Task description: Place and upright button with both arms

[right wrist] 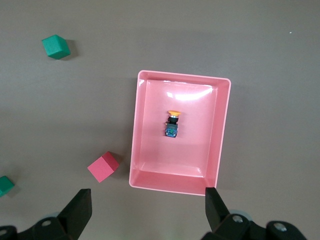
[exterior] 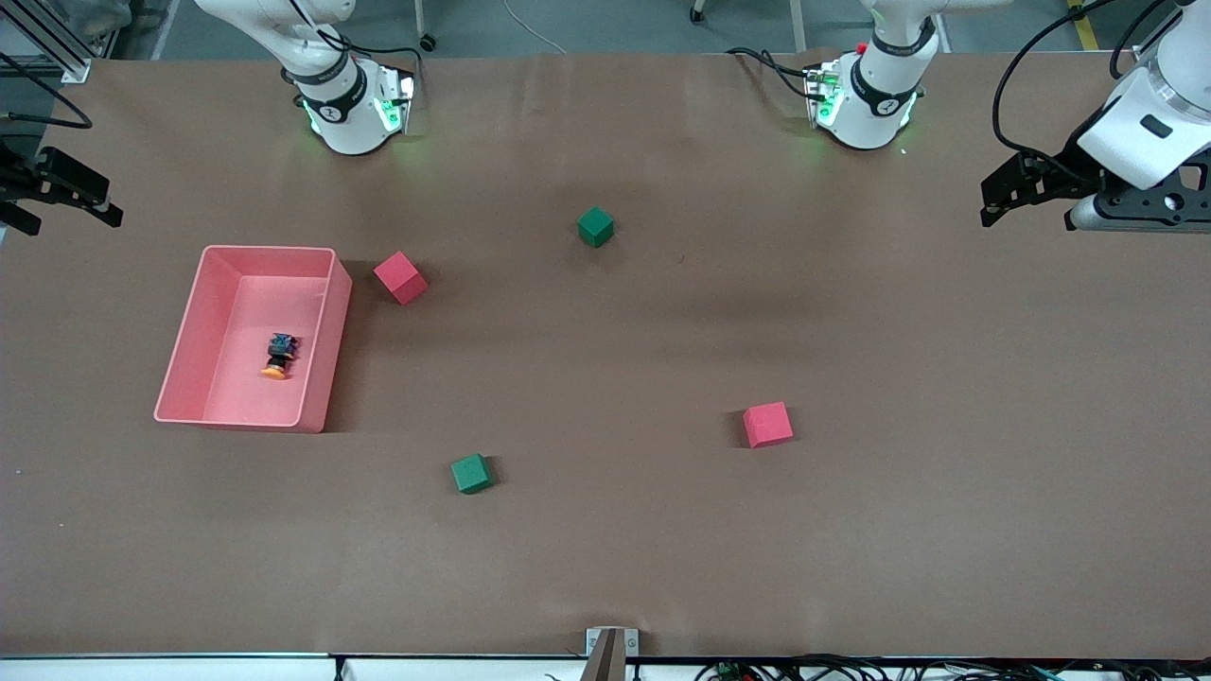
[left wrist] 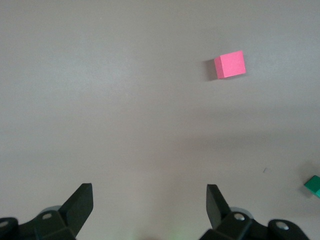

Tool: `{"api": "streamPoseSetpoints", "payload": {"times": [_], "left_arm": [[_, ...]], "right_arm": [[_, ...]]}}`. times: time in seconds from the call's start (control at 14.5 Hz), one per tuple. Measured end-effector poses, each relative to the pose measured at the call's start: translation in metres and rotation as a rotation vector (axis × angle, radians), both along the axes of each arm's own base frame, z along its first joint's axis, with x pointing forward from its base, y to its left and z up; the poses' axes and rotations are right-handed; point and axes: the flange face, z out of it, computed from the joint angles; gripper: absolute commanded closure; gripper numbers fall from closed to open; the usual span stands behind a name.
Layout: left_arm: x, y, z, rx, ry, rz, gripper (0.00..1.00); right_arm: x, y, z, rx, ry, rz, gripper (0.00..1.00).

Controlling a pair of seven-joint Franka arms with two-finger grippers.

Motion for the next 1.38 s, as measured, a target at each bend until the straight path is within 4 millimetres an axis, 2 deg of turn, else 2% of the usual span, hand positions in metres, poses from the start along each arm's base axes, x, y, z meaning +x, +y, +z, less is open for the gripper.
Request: {"api": "streamPoseSetpoints", "payload": {"times": [0.48,0.69,1.11,1.38], "left_arm": [[0.000,0.000,0.000,0.000,0.001,0.000,0.00],[0.000,0.000,0.000,0.000,0.001,0.000,0.00],[0.000,0.000,-0.001,0.000,0.002,0.000,0.00],[0.000,0.000,-0.001,0.000,0.003,0.000,0.00]], "right_arm": [[0.001,-0.004,0.001,-0.067,-0.009,0.008,0.00],[0.001,-0.006,-0.005,-0.066,0.000,0.003,0.00],[0.001,-0.010,-0.038,-0.059,0.045,-0.002,0.00],[0.004,-0.012,-0.072,-0.059,0.043,-0.005,0.00]]}}
